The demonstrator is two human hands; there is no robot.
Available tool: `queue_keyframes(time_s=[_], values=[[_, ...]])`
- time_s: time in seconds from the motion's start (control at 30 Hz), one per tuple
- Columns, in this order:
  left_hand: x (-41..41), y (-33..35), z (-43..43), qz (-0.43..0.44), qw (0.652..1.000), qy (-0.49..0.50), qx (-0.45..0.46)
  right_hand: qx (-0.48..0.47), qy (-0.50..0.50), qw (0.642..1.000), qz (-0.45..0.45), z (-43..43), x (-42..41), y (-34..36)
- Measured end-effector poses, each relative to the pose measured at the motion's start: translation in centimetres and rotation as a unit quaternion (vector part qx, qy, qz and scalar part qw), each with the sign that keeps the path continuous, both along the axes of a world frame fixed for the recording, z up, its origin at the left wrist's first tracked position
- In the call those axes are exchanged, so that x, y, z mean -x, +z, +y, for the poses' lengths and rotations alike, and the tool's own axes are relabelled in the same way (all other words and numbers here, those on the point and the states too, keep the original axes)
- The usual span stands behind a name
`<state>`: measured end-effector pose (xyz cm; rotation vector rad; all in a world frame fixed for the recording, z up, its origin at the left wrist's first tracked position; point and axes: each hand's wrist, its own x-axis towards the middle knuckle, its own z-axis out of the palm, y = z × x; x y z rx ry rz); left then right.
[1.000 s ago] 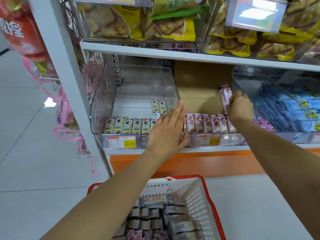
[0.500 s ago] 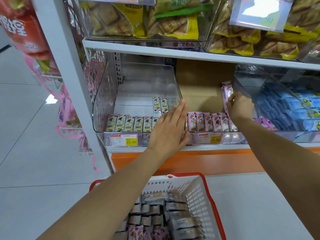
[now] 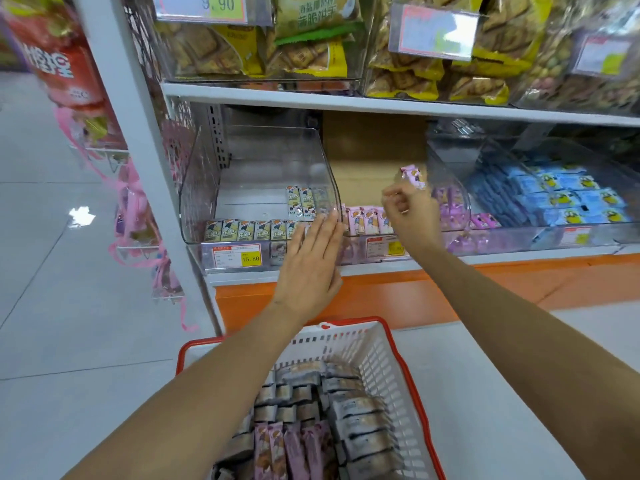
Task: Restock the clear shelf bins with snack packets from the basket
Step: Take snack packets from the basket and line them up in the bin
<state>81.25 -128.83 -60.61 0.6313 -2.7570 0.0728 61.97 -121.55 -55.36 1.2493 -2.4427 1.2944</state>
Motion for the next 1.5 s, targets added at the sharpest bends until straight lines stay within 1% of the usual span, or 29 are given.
queue_keyframes(time_s=[0.13, 0.27, 0.33, 0.43, 0.5, 0.6, 0.67, 0.77, 0.8, 0.87, 0.93, 1.0, 1.03, 1.1, 1.17, 1.27, 1.33, 1.43, 1.5], values=[[-3.9, -1.0, 1.1, -0.012, 1.000, -0.007, 0.010, 0.004, 0.057, 0.998, -0.004, 1.1, -5.3, -2.1], [-7.7, -3.4, 0.6, -0.026, 1.000, -0.010, -0.002, -0.044, 0.093, 0.993, -0.050, 2.2, -9.8, -5.5], [-9.3, -4.6, 0.2, -0.060, 0.998, 0.003, -0.033, -0.081, 0.094, 0.990, -0.073, 2.8, -11.5, -7.9], [-11.3, -6.9, -0.4, -0.139, 0.986, 0.020, -0.090, -0.149, 0.097, 0.978, -0.107, 3.5, -13.6, -12.1], [-12.2, -8.6, -0.8, -0.190, 0.974, 0.041, -0.113, -0.205, 0.091, 0.966, -0.130, 4.1, -14.9, -14.9], [-13.0, -11.2, -1.2, -0.249, 0.956, 0.070, -0.138, -0.290, 0.110, 0.942, -0.132, 5.6, -16.5, -18.8], [-13.2, -12.7, -1.3, -0.272, 0.949, 0.075, -0.142, -0.350, 0.123, 0.920, -0.128, 6.5, -17.3, -21.2], [-13.6, -14.8, -1.5, -0.270, 0.947, 0.084, -0.153, -0.459, 0.153, 0.867, -0.119, 7.4, -18.6, -24.1], [-13.8, -15.4, -1.5, -0.264, 0.948, 0.086, -0.154, -0.494, 0.167, 0.847, -0.100, 7.6, -19.0, -24.9], [-14.0, -16.4, -1.4, -0.243, 0.954, 0.086, -0.154, -0.552, 0.198, 0.810, -0.026, 7.8, -19.5, -26.2], [-14.2, -17.0, -1.3, -0.224, 0.958, 0.086, -0.156, -0.611, 0.219, 0.758, 0.062, 8.0, -20.0, -27.6], [-14.3, -17.3, -1.1, -0.210, 0.961, 0.087, -0.159, -0.654, 0.224, 0.714, 0.116, 8.0, -20.5, -28.7], [-14.3, -17.4, -1.1, -0.206, 0.961, 0.088, -0.159, -0.667, 0.225, 0.698, 0.130, 8.1, -20.6, -29.2], [-14.3, -17.5, -1.1, -0.206, 0.961, 0.091, -0.161, -0.682, 0.229, 0.680, 0.140, 8.3, -20.7, -29.8], [-14.3, -17.5, -1.0, -0.207, 0.960, 0.094, -0.167, -0.681, 0.239, 0.679, 0.135, 8.4, -20.8, -29.7], [-14.3, -17.6, -1.0, -0.207, 0.958, 0.096, -0.173, -0.657, 0.254, 0.704, 0.095, 8.7, -21.2, -28.9], [-14.2, -17.5, -1.0, -0.208, 0.957, 0.098, -0.175, -0.638, 0.269, 0.720, 0.039, 8.9, -21.6, -28.5], [-14.1, -17.2, -1.0, -0.215, 0.954, 0.098, -0.182, -0.600, 0.292, 0.742, -0.069, 9.2, -21.7, -27.6], [-13.9, -16.9, -1.1, -0.220, 0.951, 0.097, -0.193, -0.557, 0.279, 0.772, -0.122, 9.1, -21.3, -26.6]])
